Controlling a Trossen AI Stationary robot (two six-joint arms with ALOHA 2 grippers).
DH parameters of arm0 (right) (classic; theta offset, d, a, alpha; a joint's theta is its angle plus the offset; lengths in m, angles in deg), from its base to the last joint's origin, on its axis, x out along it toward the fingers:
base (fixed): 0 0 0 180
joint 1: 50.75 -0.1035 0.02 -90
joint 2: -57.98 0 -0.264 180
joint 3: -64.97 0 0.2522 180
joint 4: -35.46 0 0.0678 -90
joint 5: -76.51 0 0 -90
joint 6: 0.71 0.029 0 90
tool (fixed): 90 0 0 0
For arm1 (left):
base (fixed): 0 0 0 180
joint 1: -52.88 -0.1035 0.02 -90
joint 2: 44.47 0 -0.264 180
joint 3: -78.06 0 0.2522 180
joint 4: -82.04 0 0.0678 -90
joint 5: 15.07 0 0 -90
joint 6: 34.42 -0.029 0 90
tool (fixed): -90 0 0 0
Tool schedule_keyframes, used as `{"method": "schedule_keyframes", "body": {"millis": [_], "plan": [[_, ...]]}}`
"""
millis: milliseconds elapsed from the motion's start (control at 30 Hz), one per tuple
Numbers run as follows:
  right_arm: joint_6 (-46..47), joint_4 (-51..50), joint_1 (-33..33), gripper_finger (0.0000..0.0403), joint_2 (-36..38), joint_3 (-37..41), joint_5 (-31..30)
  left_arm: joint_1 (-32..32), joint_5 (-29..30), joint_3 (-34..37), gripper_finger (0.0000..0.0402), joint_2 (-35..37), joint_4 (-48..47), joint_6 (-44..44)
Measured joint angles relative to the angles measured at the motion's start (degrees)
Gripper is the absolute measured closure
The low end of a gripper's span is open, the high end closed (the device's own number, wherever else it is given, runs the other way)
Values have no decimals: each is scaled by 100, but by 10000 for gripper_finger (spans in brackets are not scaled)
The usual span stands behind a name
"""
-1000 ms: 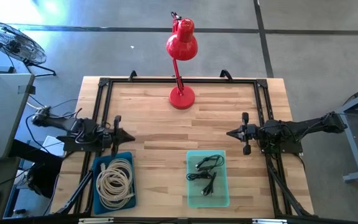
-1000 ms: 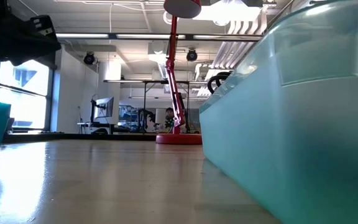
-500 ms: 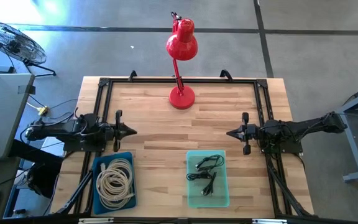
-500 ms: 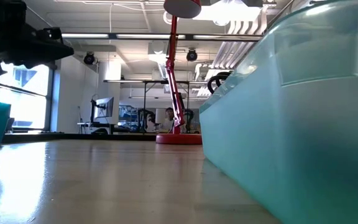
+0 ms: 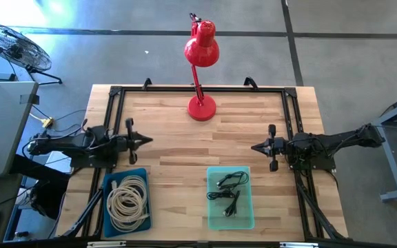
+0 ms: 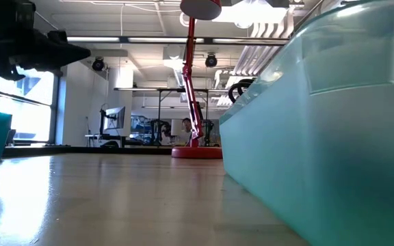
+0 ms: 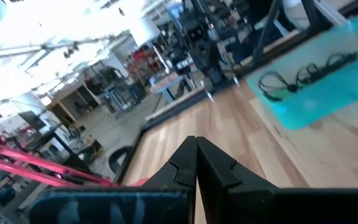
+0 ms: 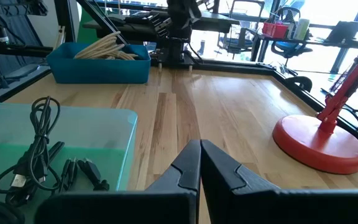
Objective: Pick & Place USB Port
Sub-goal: Return to Home Position
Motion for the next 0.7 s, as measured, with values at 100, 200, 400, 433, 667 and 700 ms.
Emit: {"method": "schedule_keyframes", "body": {"millis": [100,200,400,433,667,700], "plan": [[0,0,0,400,1,0,0,0,4,2,401,13,98,-10],[0,0,0,400,1,0,0,0,82,4,402,0,-74,-30],[0,0,0,400,2,0,0,0,81,9,402,2,-127,-7],[0,0,-1,400,2,0,1,0,81,9,402,2,-125,-4],[0,0,0,400,1,0,0,2,73,13,402,2,-140,580],[0,0,0,400,1,0,0,0,126,13,402,2,-121,857]]}}
